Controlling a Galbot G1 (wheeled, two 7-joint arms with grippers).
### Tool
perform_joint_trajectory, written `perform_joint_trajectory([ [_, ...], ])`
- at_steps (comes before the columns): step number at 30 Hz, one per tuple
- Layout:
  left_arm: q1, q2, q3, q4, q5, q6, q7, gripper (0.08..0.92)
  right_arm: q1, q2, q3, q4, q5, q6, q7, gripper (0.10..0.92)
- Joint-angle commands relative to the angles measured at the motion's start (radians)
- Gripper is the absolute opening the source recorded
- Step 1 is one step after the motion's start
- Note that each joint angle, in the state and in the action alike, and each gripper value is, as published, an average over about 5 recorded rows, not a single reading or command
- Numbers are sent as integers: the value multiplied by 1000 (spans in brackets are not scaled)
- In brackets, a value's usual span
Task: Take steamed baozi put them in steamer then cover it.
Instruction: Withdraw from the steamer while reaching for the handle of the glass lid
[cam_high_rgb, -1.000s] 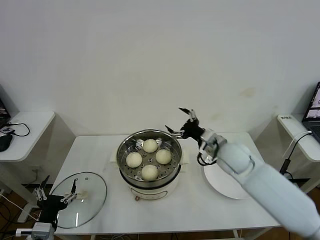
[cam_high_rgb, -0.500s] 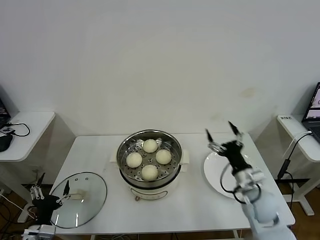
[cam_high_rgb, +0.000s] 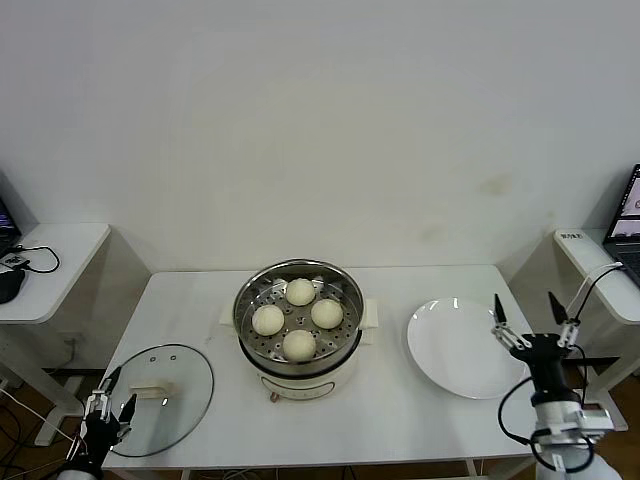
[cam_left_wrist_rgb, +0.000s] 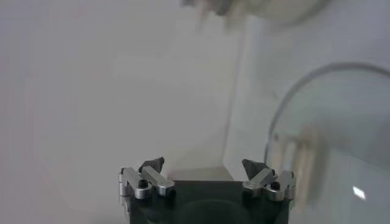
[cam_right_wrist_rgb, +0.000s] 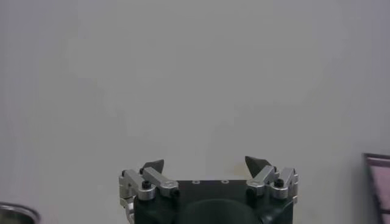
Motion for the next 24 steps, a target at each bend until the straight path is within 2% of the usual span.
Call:
perform_joint_trajectory([
  [1,-30,19,9,74,204,-32,-3,823,-85,51,90,38,12,21,-3,823],
  [24,-238,41,131,197,201,0,41,823,-130,72,100,44,4,39,-10,823],
])
